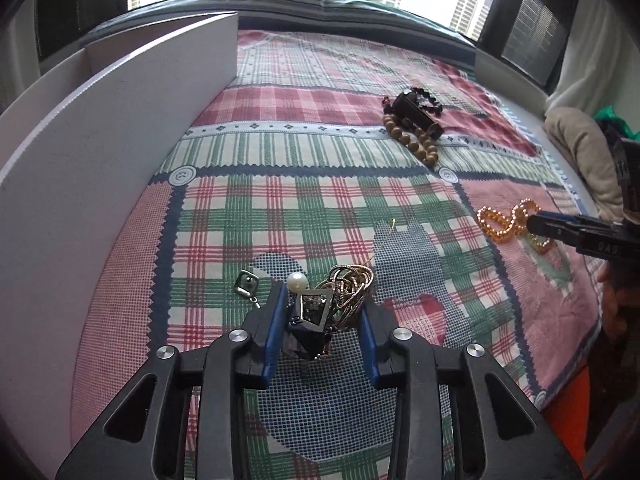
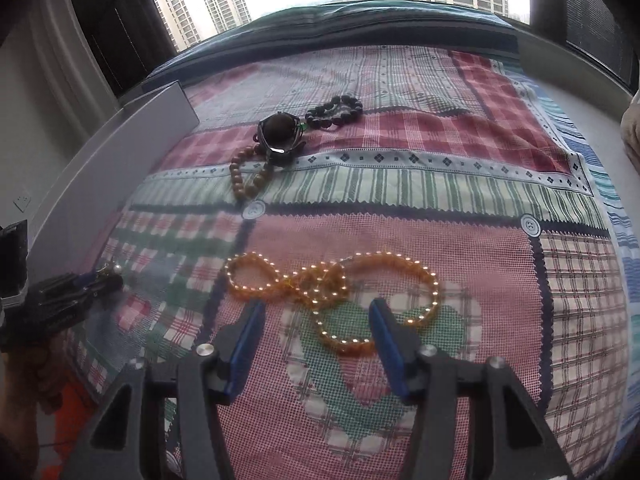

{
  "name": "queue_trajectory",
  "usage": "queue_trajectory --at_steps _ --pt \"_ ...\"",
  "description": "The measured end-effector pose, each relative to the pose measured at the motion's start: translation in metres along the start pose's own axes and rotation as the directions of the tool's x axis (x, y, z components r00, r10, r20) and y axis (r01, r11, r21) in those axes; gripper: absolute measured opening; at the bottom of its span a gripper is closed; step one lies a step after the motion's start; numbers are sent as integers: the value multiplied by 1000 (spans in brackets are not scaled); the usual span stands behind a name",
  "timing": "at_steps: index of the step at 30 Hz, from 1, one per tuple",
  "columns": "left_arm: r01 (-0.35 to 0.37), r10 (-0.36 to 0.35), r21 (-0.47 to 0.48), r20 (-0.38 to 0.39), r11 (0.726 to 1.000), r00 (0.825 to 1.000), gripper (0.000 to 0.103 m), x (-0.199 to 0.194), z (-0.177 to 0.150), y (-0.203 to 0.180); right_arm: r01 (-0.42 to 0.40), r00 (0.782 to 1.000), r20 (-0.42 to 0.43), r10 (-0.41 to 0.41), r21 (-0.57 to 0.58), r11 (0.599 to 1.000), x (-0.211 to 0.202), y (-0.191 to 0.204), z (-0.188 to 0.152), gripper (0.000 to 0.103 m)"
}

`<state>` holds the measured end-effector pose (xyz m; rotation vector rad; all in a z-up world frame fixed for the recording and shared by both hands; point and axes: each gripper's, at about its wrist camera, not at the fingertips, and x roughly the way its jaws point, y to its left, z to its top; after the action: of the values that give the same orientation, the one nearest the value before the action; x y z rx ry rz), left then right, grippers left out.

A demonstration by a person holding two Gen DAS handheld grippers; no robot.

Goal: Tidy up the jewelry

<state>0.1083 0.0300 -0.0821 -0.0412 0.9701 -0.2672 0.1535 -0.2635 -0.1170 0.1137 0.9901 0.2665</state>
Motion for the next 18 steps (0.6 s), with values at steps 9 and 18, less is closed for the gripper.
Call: queue_trajectory --at_steps 9,18 --pt "30 -29 -31 33 999 999 33 -50 -2 6 68 997 -24 -70 -57 996 0 17 9 8" --pt "94 -86 -88 91 992 992 33 -122 21 23 -116 986 117 121 -54 992 -90 48 49 8"
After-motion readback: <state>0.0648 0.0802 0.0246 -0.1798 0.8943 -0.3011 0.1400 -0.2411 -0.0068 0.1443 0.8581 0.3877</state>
